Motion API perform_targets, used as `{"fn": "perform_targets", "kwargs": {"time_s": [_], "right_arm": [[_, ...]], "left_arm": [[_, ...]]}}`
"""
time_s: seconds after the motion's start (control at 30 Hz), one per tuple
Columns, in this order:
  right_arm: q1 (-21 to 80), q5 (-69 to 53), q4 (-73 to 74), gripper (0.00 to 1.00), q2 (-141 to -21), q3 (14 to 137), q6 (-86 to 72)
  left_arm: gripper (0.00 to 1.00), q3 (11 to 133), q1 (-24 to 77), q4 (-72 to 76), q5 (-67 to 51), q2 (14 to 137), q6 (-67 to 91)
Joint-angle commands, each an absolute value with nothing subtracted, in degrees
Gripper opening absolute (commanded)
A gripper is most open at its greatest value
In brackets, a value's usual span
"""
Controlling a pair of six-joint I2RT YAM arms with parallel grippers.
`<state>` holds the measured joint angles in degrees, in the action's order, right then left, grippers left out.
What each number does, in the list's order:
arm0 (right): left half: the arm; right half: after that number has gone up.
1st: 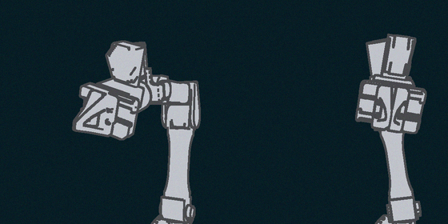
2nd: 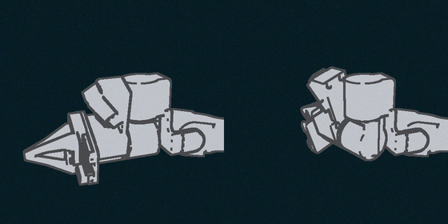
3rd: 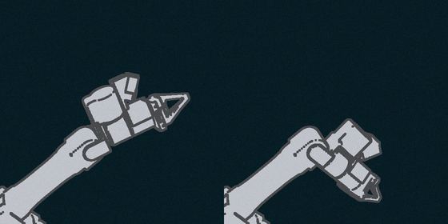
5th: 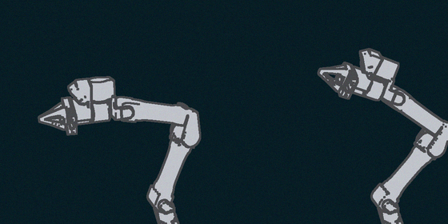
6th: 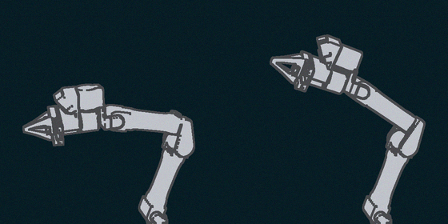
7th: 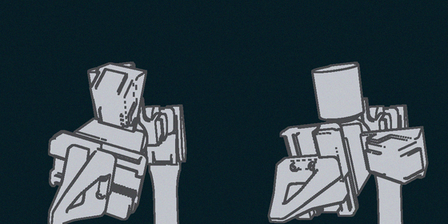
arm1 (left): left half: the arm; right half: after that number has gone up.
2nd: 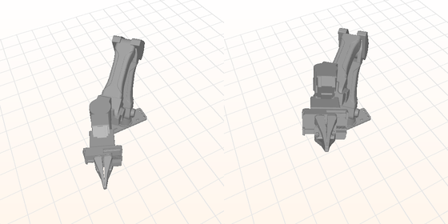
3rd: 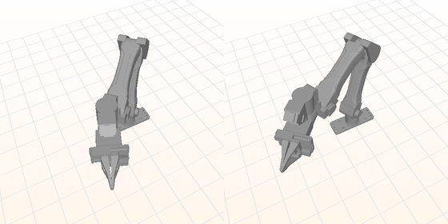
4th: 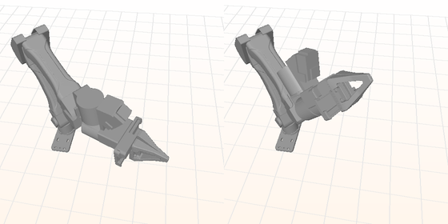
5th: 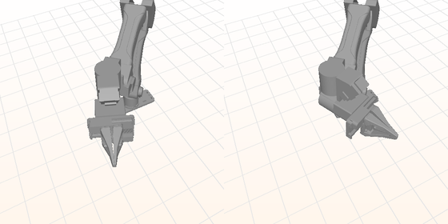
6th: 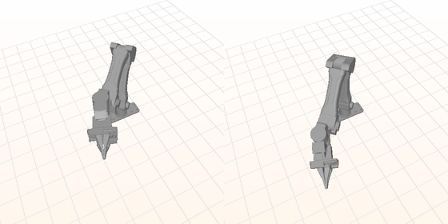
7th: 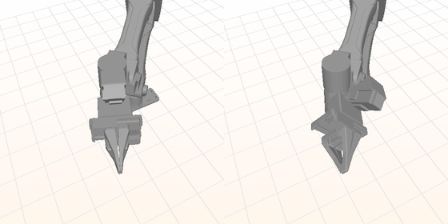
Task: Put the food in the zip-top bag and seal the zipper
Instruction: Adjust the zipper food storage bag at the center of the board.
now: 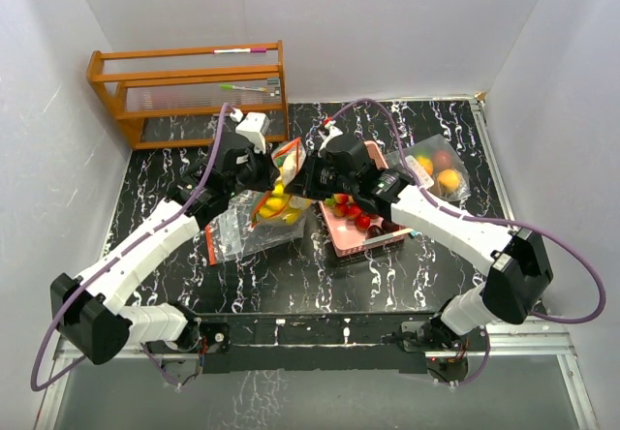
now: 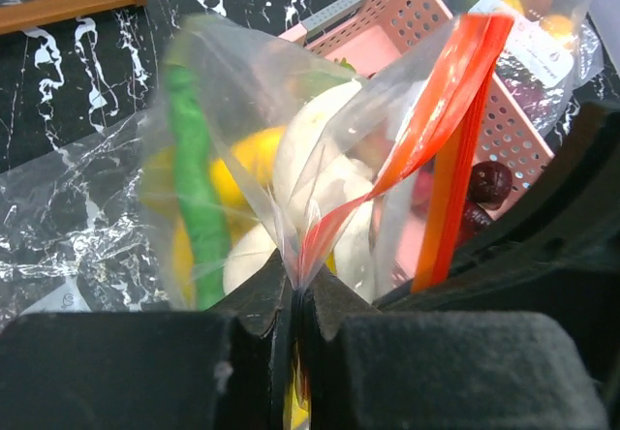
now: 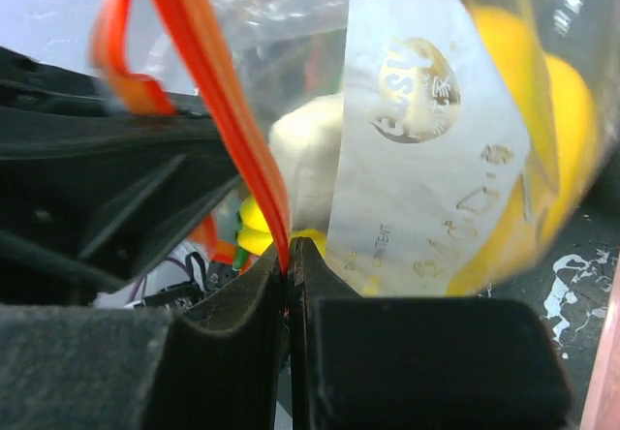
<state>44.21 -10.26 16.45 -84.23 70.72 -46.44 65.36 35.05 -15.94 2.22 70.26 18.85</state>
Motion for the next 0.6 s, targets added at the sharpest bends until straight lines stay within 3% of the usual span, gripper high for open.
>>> {"fn": "perform_targets", "kwargs": {"time_s": [0.0, 0.33, 0.57], "right_arm": [[43.98, -9.39, 7.7, 0.08, -81.87, 71.45, -49.65], [42.07, -12.52, -4.98, 0.08, -82.53, 59.89, -57.18], [40.79, -15.06, -9.07, 0.08, -81.66, 59.58, -61.34]], "left_arm": [[0.06, 62.13, 35.33, -12.52, 2.25, 70.67, 17.87], [0.14, 55.68, 35.33, -8.28, 2.44, 68.38, 18.1], [0.39, 58.9, 35.25, -11.46, 5.19, 65.06, 15.37]]}}
